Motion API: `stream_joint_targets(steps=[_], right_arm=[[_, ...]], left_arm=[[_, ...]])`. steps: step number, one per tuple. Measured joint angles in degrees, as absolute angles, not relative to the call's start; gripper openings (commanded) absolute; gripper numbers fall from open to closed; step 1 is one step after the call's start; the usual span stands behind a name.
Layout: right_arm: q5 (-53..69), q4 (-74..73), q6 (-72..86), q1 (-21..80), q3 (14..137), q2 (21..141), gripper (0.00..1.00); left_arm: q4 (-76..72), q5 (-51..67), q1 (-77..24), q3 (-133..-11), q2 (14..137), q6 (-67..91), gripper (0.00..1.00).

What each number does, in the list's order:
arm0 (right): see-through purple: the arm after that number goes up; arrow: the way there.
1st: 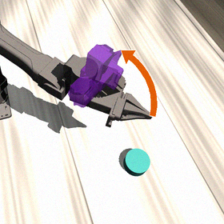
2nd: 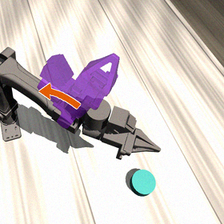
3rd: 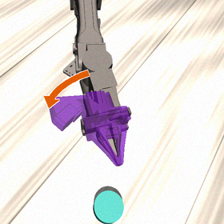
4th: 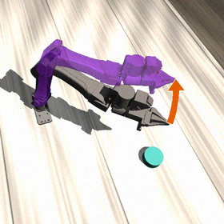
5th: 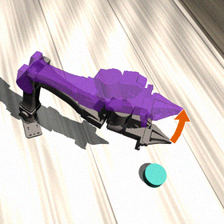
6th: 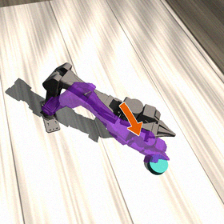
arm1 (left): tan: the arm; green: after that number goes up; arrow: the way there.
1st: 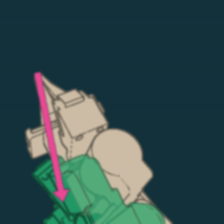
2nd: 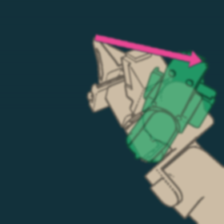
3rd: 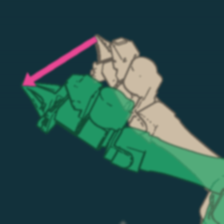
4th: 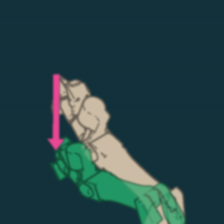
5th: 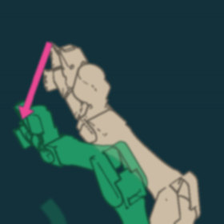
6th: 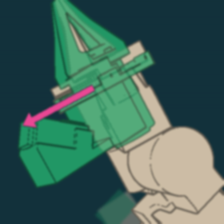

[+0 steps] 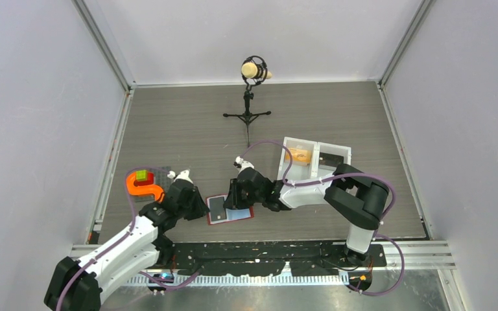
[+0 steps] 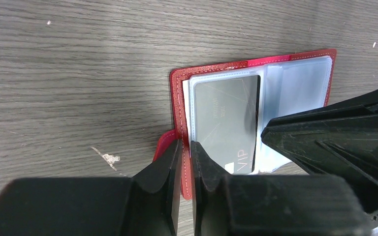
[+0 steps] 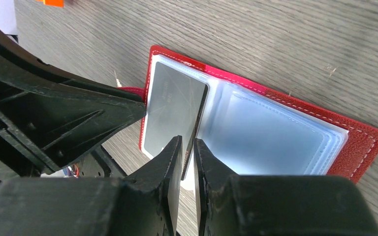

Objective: Take the credit cards out of the card holder
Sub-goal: Remove the credit card from the card holder.

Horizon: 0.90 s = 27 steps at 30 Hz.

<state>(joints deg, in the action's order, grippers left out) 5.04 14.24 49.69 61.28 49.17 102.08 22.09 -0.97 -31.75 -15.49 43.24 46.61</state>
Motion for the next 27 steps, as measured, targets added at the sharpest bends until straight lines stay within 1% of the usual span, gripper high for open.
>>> stream_joint_targets(steps=[4,9,13,27], right_arm=[[5.06,14.2,49.69,61.28,49.17,102.89,0.22],[5.04,14.24,49.76,61.28,49.17,103.28,0.18],[5.02,14.24,49.76,61.28,49.17,103.31,0.17],[5.76,17.23,51.42,61.28,48.84,104.73,0.18]], left_arm=[[22.04,-0.95,-31.73,-15.22,42.98,46.94,0.13],[22.02,-0.95,-31.73,-15.16,43.0,47.53,0.11],[21.91,-0.95,-31.7,-15.16,43.27,47.57,0.1],[21.82,-0.56,-31.46,-15.16,44.18,47.53,0.07]])
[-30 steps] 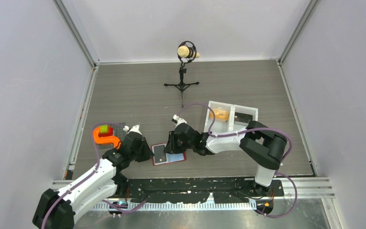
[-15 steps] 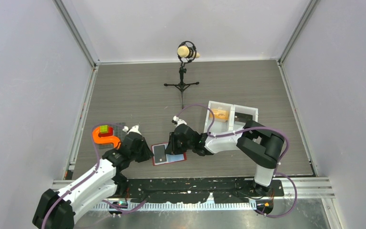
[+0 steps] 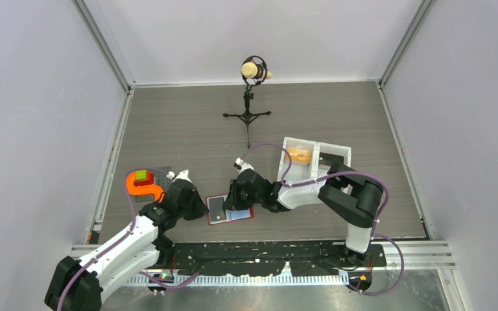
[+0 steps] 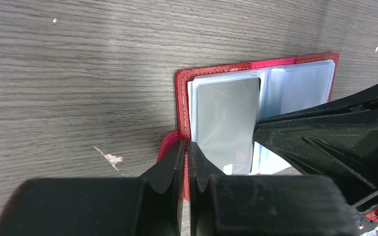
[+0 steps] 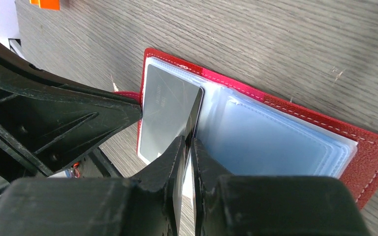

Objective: Take the credit cards out of the card holder
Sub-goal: Remove the credit card from the card holder.

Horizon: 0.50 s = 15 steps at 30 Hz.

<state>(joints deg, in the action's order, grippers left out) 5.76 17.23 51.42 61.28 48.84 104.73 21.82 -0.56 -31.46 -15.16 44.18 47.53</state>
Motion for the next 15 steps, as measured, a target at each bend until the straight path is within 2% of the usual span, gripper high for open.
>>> stream_joint_targets(steps=[15], right_arm=[[8.88,27.07,54.85,59.96,43.75,105.06,0.19]], left_arm=[[20.84,0.12,-31.35,-15.18,45.47,47.48,0.06]])
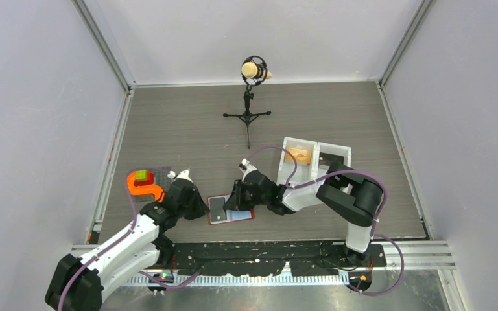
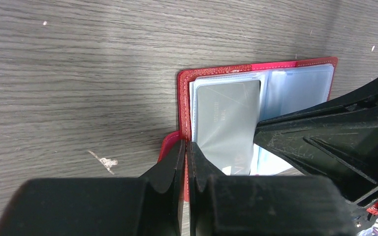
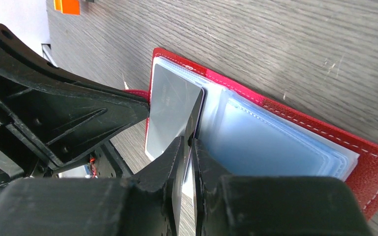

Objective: Take the credit cards out of the card holder
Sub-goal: Remove the credit card from the card holder.

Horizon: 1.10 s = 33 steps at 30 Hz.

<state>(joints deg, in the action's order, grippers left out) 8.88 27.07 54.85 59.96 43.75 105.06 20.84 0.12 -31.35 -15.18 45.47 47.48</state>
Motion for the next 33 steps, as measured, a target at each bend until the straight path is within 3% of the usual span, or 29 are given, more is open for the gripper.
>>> stream_joint_targets(steps=[12,18,24,28,33], right_arm=[[11.03,36.6,58.7,58.96,39.55,105.51,0.18],[11.33,39.88,59.94,58.61,38.57,105.51,0.13],[11.86,42.87,60.75,58.39,38.57,105.51,0.15],[12.01,43.29,61.28,58.39,38.57,105.54,0.06],[11.62,42.5,61.41,58.37,38.57,105.51,0.05]], left_arm=[[20.1,0.56,-31.31,-15.18,46.13,47.4,0.06],[20.1,0.56,-31.31,-15.18,46.17,47.4,0.06],[19.97,0.69,-31.31,-15.18,46.33,47.4,0.06],[19.97,0.71,-31.31,-15.31,46.57,47.37,0.06],[20.05,0.69,-31.31,-15.49,46.81,47.33,0.06]])
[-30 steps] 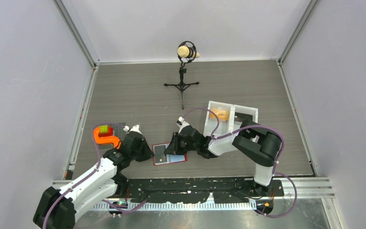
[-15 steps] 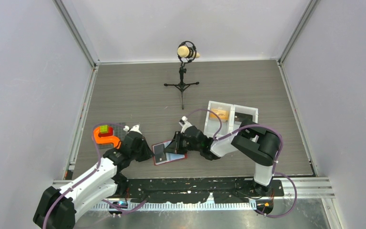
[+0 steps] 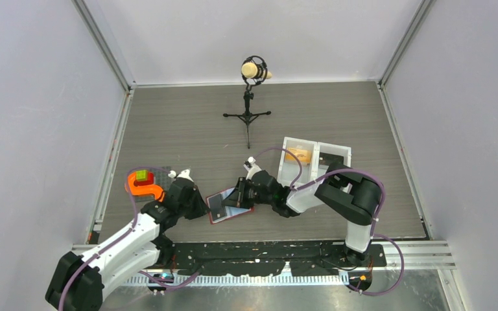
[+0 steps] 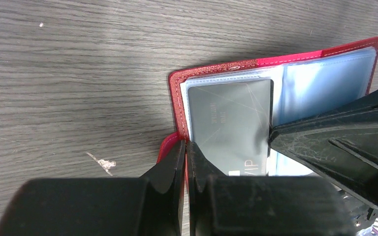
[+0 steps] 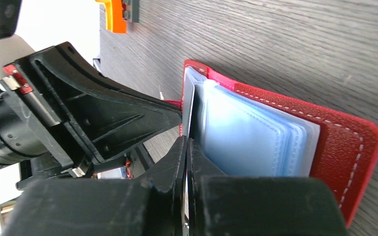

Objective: Take the credit cards out of the card holder
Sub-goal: Remove the credit card from the card holder.

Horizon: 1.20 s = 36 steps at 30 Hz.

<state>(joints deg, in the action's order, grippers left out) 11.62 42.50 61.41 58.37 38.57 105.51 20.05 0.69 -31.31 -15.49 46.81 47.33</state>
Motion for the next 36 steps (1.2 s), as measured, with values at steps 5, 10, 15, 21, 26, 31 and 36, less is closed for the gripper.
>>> stream_joint_targets(steps=[5,10,15,21,26,31,36], right_arm=[[10.5,39.57,60.64,58.33,38.46,105.23,0.05],[10.35,38.5,60.53,58.04,37.28,104.22,0.05],[10.52,39.09,60.55,56.75,34.96,103.28,0.05],[11.11,39.48,60.53,55.27,32.73,100.75,0.05],[11.77,40.01,60.45,54.87,31.97,99.66,0.05],[11.9,38.92,60.29,54.13,30.76,97.3,0.05],[10.76,34.13,59.42,52.45,29.85,90.56,0.05]], left_arm=[[19.92,0.73,-31.31,-15.75,47.53,47.37,0.06],[19.44,1.32,-31.31,-16.43,49.28,47.55,0.06],[18.74,2.24,-31.31,-17.47,51.62,47.53,0.06],[18.35,2.87,-31.33,-17.91,52.45,47.53,0.06],[18.2,3.05,-31.31,-17.91,52.53,47.53,0.06],[18.2,3.09,-31.31,-17.91,52.47,47.51,0.07],[18.2,3.09,-31.31,-17.93,52.49,47.48,0.08]])
